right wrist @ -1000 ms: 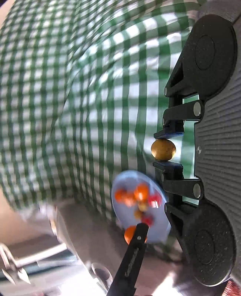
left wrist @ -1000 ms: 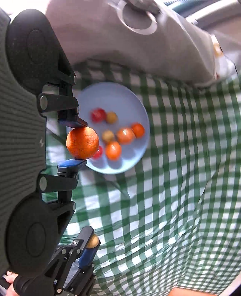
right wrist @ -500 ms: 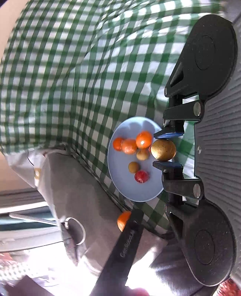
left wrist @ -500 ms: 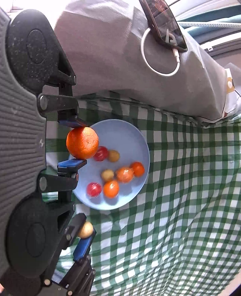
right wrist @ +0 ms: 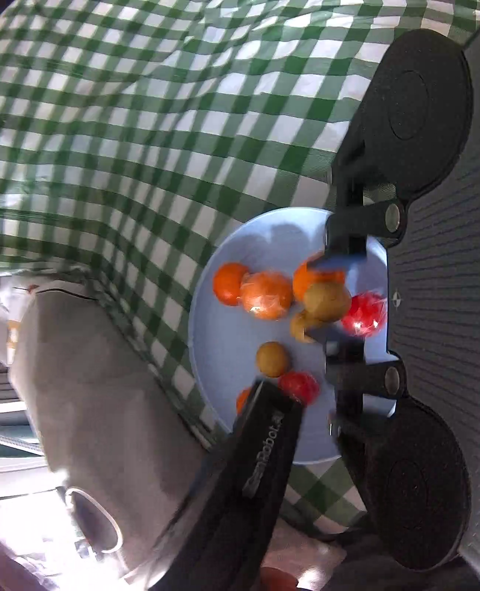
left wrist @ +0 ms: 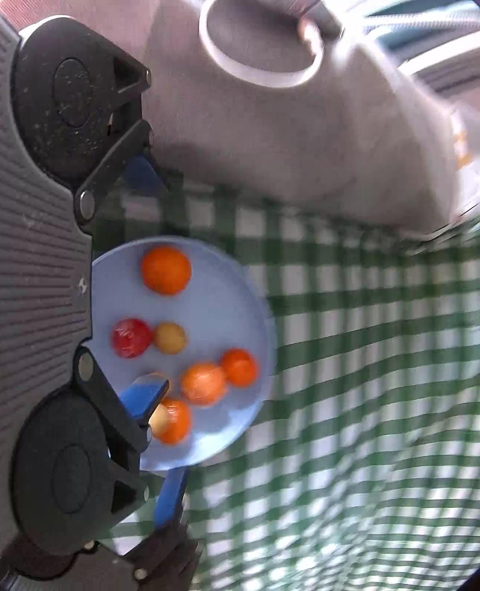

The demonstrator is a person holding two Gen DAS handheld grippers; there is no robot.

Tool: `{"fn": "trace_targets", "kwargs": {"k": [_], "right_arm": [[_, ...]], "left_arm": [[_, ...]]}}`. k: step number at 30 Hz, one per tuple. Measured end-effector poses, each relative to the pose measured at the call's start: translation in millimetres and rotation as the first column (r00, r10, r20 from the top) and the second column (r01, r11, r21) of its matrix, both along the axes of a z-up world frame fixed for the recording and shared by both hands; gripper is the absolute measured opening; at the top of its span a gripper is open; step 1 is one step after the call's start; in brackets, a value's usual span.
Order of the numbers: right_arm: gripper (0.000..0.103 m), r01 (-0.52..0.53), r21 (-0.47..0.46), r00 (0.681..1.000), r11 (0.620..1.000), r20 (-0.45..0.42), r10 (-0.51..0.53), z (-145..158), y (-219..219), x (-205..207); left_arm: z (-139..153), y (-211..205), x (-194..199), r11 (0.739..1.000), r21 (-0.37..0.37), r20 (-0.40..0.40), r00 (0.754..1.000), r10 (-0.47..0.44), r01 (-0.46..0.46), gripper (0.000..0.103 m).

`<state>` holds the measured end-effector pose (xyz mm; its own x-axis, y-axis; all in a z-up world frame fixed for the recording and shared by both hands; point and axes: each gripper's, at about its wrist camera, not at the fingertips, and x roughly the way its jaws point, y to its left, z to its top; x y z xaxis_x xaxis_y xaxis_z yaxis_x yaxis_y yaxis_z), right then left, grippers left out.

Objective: Organize fruits

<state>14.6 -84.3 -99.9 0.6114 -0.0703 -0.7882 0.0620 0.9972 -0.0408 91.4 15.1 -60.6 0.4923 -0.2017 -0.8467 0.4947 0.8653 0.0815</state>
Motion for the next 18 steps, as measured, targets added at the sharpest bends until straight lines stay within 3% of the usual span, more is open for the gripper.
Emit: {"fn": "trace_targets", "kwargs": {"k": [3,6,12,18], "right_arm": [[0.092,0.047,-0.005,0.999,0.999,0.006,-0.047,9.0,-0.3,-14.0],[0.102,0.087,-0.007,0.996,0.996,-0.003,-0.087,22.7,5.1,-34.8],[0.102,0.152,-0.052,0.988,0.987,-0.006,-0.152,42.9,22.9,-70.6],[0.102,0.189,-0.070,0.981,0.980,0.048,-0.185,63.2,32.6,-93.7]], "left_arm": [[12.4,7.5,-10.5,1.000,-0.009,-0.045,0.999,0.005,-0.006,0.103],[24.3,19.7,-28.2,0.998,-0.006,-0.059,0.996,0.060,-0.061,0.103],[45.1,39.1,-61.5,0.997,-0.007,-0.004,0.997,0.077,-0.077,0.103],[57.9,44.1,-92.0,0.997,0.022,0.077,0.994,0.076,-0.078,0.103]]}}
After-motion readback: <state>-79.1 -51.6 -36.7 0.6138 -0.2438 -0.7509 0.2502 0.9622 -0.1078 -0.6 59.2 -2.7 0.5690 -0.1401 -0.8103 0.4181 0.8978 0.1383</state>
